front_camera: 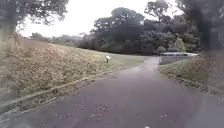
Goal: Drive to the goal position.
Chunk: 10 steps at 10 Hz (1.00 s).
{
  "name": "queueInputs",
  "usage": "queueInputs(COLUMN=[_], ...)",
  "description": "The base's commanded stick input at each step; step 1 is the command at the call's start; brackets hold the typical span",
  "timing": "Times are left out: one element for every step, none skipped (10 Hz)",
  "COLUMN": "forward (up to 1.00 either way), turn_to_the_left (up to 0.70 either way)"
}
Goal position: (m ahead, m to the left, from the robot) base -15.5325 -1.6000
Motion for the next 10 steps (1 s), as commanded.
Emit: queueInputs(forward=[0.00,0.00,0.00,0.00,0.45,0.45,0.45,0.45,0.45,0.45], turn_to_the_left=[0.00,0.00,0.00,0.00,0.00,0.00,0.00,-0.01,-0.08,-0.16])
